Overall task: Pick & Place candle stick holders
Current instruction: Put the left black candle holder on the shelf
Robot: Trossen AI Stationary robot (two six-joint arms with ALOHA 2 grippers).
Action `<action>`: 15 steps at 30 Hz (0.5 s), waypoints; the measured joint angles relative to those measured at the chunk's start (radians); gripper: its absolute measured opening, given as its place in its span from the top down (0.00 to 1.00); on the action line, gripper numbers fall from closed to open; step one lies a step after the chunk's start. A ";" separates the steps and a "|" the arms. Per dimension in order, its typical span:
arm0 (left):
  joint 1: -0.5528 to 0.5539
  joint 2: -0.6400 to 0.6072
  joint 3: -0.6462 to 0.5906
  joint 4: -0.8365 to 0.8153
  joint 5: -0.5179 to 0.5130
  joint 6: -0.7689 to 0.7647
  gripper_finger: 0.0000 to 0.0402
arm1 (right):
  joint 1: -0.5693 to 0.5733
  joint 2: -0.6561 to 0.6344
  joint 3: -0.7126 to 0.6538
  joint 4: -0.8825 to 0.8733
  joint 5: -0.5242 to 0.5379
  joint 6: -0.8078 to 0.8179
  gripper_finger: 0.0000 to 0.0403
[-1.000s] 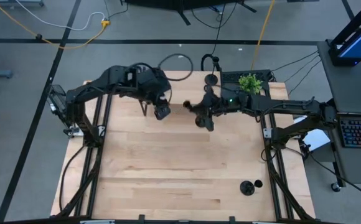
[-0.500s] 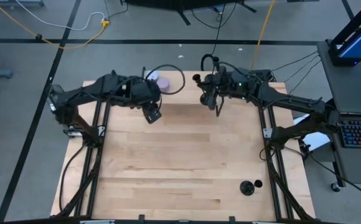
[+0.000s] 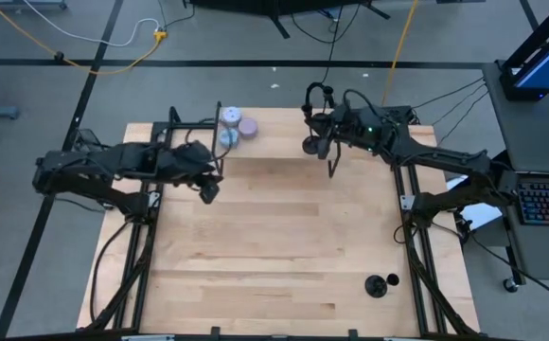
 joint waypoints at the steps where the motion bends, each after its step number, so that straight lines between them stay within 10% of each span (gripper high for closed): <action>1: -0.004 -0.036 -0.036 0.019 0.001 -0.011 0.53 | -0.004 -0.001 -0.019 0.048 0.003 0.001 0.98; 15: -0.033 -0.455 -0.419 0.313 -0.021 -0.059 0.53 | -0.032 -0.029 -0.192 0.217 0.161 0.048 0.98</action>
